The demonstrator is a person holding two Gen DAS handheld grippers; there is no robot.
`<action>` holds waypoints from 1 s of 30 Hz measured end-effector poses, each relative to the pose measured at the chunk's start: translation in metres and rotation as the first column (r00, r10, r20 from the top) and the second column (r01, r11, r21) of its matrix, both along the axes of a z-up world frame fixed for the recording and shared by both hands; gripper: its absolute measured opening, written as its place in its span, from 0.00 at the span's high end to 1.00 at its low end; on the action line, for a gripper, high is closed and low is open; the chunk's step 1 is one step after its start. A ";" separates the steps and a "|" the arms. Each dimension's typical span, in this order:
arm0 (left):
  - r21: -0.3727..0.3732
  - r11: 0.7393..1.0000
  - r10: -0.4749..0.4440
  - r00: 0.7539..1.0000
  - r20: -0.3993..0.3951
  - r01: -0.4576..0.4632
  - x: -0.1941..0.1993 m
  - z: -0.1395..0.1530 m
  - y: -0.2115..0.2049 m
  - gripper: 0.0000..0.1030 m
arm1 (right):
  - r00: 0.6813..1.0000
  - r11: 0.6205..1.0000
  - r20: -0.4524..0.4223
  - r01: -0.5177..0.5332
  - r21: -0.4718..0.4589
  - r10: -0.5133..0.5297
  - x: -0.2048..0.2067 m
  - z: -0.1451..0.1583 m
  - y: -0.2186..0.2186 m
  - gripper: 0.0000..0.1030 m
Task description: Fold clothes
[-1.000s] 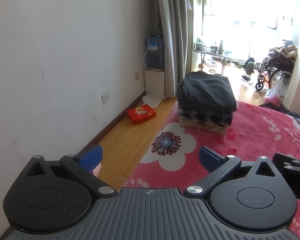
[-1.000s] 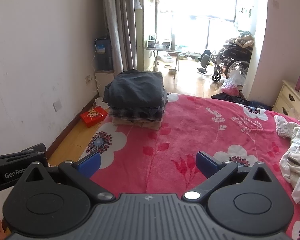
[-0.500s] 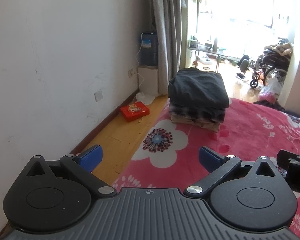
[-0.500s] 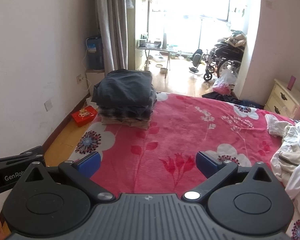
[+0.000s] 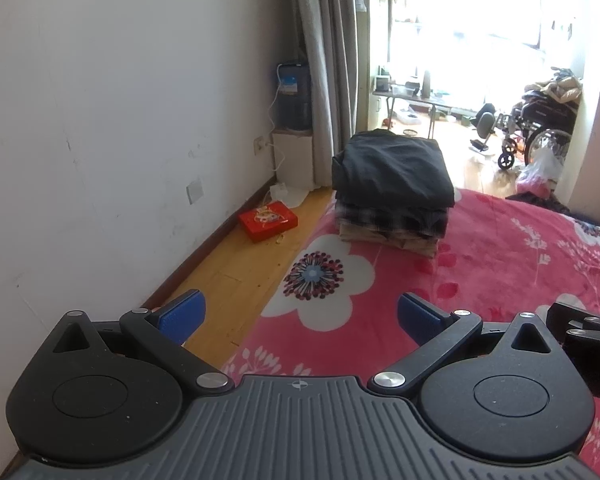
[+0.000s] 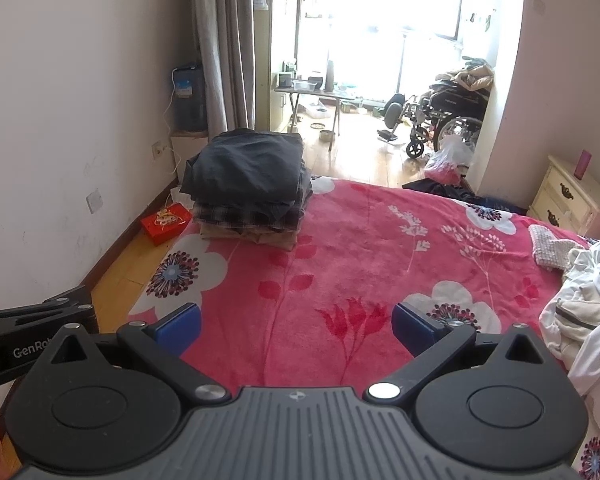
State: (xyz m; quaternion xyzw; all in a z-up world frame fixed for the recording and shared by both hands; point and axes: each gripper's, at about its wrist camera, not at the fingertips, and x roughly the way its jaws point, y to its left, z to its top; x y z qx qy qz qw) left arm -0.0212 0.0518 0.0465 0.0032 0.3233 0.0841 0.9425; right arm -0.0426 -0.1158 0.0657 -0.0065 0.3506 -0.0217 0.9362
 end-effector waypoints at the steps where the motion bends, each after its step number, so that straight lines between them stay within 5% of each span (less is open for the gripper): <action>1: 0.000 1.000 0.001 1.000 0.000 -0.001 0.000 0.000 0.000 0.00 | 1.000 1.000 0.000 0.001 0.000 -0.001 0.000 0.000 0.000 0.00; 30: 0.002 1.000 0.008 1.000 -0.013 -0.008 -0.001 -0.003 0.002 0.00 | 1.000 1.000 -0.016 -0.008 0.005 0.008 0.004 -0.007 0.001 0.00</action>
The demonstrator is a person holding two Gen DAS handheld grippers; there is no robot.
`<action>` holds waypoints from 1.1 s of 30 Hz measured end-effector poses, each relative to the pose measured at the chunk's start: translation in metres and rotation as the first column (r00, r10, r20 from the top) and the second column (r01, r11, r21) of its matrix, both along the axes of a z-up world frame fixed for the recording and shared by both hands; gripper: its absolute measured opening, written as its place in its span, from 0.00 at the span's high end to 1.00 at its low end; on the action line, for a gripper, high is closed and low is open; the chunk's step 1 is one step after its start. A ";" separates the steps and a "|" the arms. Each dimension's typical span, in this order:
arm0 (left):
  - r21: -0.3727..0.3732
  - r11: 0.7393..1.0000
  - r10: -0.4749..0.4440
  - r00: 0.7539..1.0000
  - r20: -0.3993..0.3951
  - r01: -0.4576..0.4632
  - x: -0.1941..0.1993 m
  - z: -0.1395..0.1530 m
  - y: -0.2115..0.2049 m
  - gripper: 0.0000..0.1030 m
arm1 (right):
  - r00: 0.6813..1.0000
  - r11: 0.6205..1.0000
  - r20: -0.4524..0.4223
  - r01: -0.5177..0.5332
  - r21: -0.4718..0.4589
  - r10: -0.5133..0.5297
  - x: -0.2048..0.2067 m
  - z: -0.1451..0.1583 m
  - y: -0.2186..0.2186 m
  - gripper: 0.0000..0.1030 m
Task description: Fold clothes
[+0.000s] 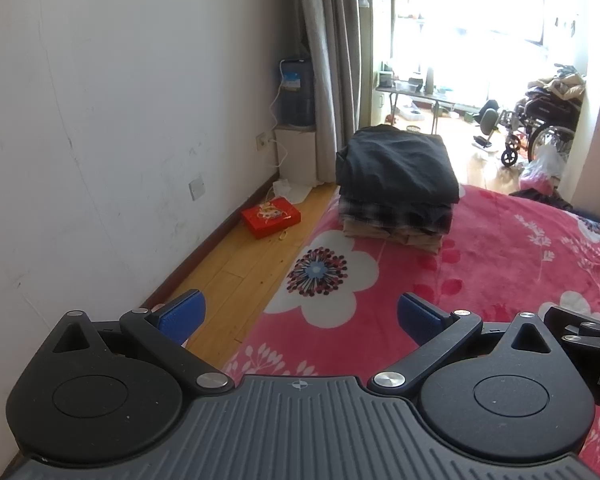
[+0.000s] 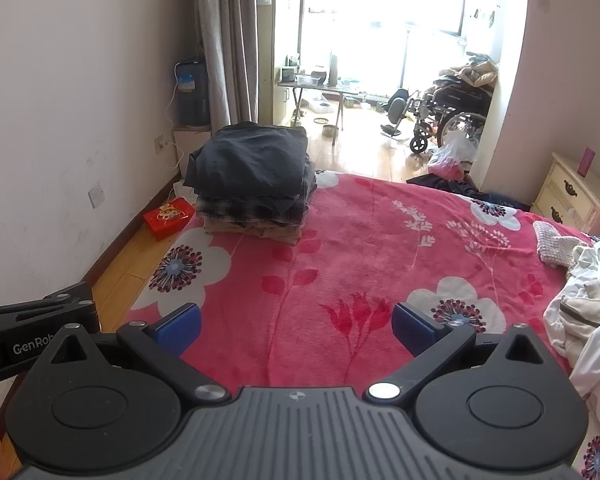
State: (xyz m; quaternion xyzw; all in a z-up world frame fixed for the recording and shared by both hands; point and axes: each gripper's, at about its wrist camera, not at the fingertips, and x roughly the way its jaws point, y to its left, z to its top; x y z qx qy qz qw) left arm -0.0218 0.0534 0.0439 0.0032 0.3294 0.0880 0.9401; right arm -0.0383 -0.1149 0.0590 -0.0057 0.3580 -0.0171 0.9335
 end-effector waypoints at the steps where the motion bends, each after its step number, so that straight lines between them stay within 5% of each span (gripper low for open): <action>1: 0.001 1.000 0.000 1.000 0.000 0.000 0.000 0.000 0.000 0.00 | 1.000 1.000 0.000 0.001 0.001 -0.001 0.000 0.000 0.000 0.00; 33: 0.000 1.000 0.008 1.000 0.006 -0.008 0.005 0.002 0.009 0.00 | 1.000 1.000 0.001 -0.017 -0.005 0.017 0.002 0.000 0.008 0.00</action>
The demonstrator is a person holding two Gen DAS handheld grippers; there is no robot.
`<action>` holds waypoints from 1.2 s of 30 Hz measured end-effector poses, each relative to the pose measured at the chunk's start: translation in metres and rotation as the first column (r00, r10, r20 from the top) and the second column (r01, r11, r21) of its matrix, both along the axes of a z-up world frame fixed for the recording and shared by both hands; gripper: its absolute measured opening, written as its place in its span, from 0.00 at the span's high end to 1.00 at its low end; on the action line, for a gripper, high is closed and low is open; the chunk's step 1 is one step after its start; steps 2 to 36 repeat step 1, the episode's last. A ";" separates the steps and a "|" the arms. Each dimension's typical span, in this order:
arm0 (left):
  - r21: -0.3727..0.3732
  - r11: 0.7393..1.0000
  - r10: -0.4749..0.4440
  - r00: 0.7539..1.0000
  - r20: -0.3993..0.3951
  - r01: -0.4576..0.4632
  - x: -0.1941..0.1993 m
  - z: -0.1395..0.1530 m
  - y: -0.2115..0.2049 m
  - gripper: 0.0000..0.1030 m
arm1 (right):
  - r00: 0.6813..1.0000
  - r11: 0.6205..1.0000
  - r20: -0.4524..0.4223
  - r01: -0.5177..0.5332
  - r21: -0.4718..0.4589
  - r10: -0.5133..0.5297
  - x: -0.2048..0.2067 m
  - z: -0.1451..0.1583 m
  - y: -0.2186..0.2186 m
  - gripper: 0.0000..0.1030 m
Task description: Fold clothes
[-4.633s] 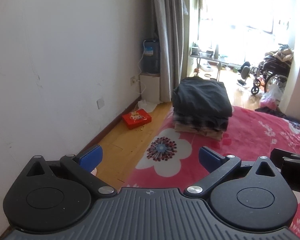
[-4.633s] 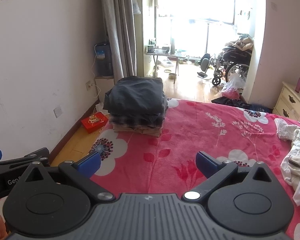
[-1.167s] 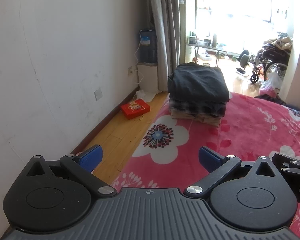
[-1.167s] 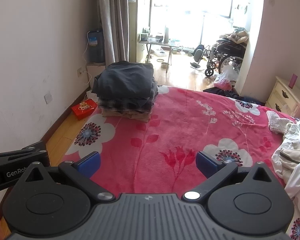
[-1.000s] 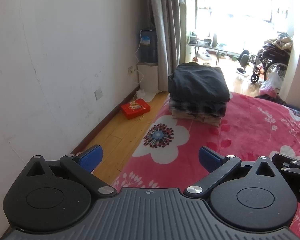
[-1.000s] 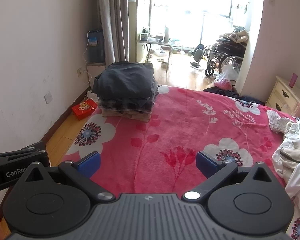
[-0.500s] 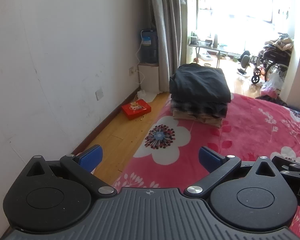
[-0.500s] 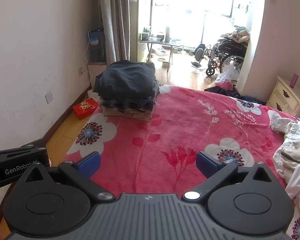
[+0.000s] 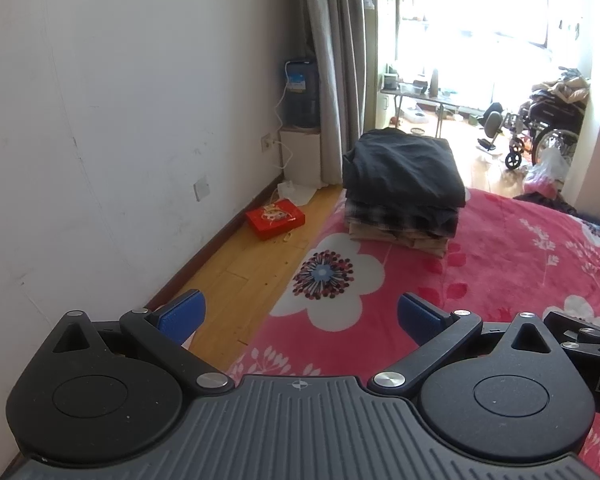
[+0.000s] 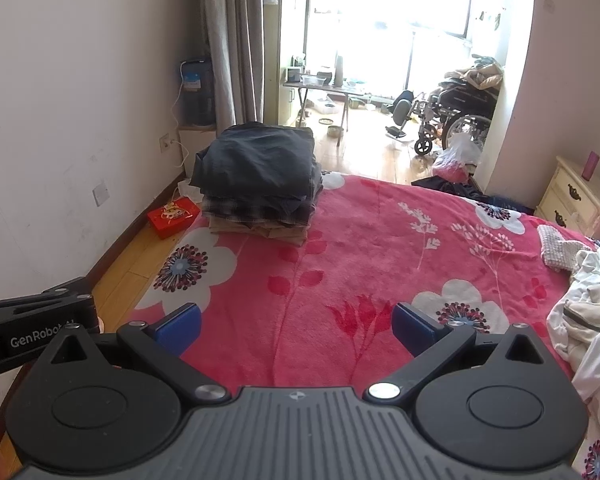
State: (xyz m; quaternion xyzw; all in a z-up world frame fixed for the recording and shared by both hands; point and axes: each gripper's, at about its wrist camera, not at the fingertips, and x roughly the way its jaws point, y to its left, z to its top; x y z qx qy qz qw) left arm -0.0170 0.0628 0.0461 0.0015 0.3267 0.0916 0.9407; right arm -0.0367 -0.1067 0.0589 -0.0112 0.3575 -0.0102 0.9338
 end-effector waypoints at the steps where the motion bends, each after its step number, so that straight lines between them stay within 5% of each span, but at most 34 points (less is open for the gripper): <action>1: 0.000 1.000 0.000 1.000 0.000 0.000 0.000 0.000 0.000 0.00 | 1.000 1.000 0.000 0.000 -0.001 0.000 0.000 0.000 0.000 0.00; 36: 0.000 1.000 0.000 1.000 0.000 0.000 0.000 0.000 0.000 0.00 | 1.000 1.000 0.000 0.000 -0.001 0.000 0.000 0.000 0.000 0.00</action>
